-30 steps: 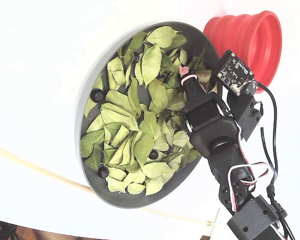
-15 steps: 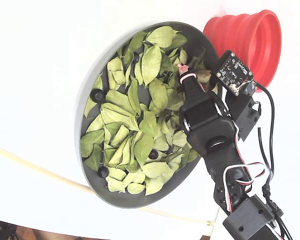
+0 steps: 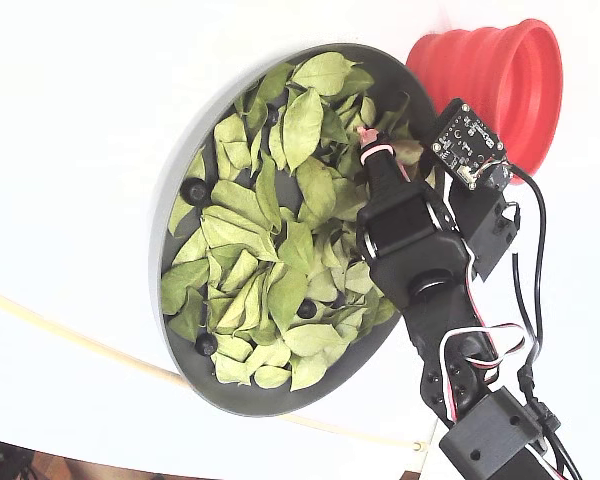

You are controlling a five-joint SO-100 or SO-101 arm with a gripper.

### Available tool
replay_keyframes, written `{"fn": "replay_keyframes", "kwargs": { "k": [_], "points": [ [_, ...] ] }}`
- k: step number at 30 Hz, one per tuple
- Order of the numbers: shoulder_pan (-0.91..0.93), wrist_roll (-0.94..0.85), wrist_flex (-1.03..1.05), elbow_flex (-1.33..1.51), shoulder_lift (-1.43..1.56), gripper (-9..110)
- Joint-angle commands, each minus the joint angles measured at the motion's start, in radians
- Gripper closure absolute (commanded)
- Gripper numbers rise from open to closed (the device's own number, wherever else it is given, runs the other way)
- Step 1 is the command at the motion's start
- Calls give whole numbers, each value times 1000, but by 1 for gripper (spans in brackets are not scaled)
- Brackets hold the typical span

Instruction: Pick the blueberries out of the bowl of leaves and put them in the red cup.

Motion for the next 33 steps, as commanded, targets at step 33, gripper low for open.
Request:
{"fn": "replay_keyframes", "kwargs": {
  "k": [33],
  "points": [
    [-5, -11, 28, -41, 115, 91]
  ]
}}
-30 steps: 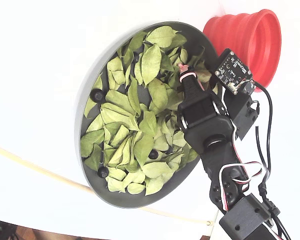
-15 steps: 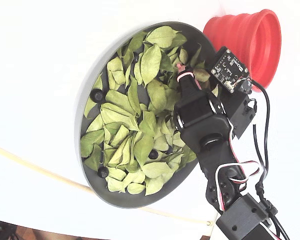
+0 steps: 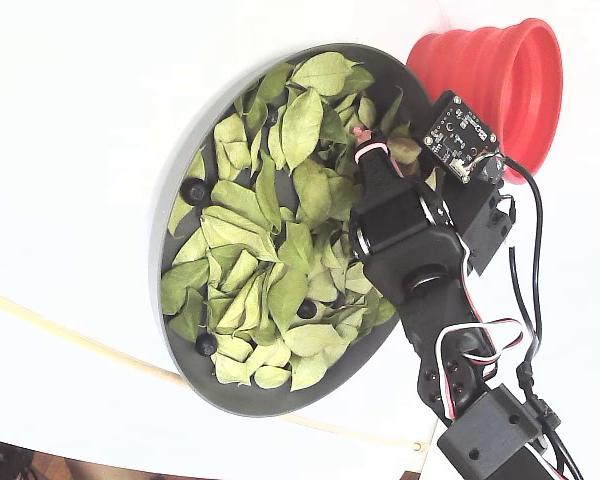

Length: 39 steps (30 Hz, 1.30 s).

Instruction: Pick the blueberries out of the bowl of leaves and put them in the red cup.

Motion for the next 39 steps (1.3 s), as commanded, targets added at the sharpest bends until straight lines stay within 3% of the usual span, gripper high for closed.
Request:
{"fn": "replay_keyframes", "kwargs": {
  "k": [1, 39],
  "points": [
    [11, -14, 15, -40, 118, 91],
    [15, -28, 152, -2, 348, 91]
  ]
}}
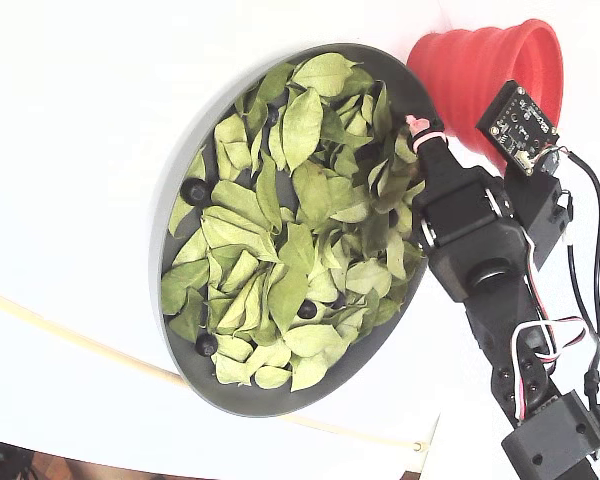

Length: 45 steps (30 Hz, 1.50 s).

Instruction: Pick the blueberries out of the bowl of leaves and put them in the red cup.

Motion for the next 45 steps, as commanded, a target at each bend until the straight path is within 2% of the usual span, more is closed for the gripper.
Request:
{"fn": "replay_keyframes", "kwargs": {
  "k": [1, 34, 45],
  "points": [
    [11, -14, 14, 2, 167, 91],
    [-6, -55, 264, 153, 480, 91],
    [17, -55, 279, 133, 515, 91]
  ]
}}
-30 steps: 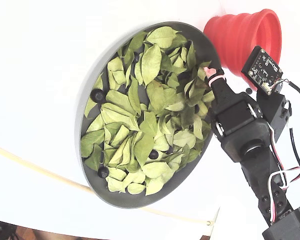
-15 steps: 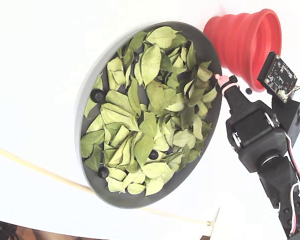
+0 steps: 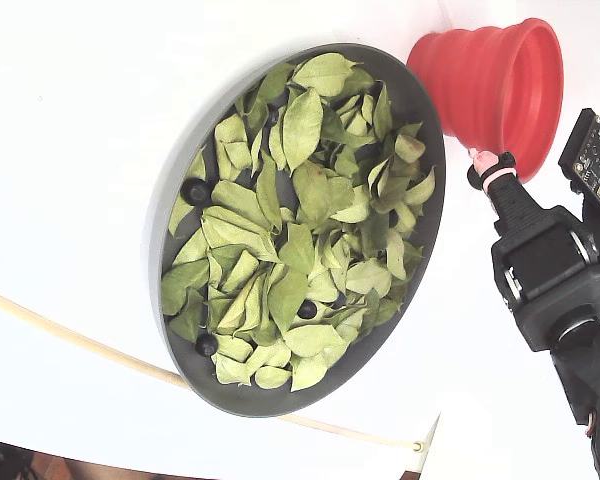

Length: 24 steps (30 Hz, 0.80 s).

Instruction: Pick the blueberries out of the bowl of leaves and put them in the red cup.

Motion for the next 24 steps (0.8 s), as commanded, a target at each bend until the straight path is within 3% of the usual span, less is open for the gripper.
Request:
{"fn": "replay_keyframes", "kwargs": {
  "k": [1, 24],
  "points": [
    [21, -5, 0, -29, 144, 91],
    [60, 20, -20, -43, 224, 91]
  ]
}}
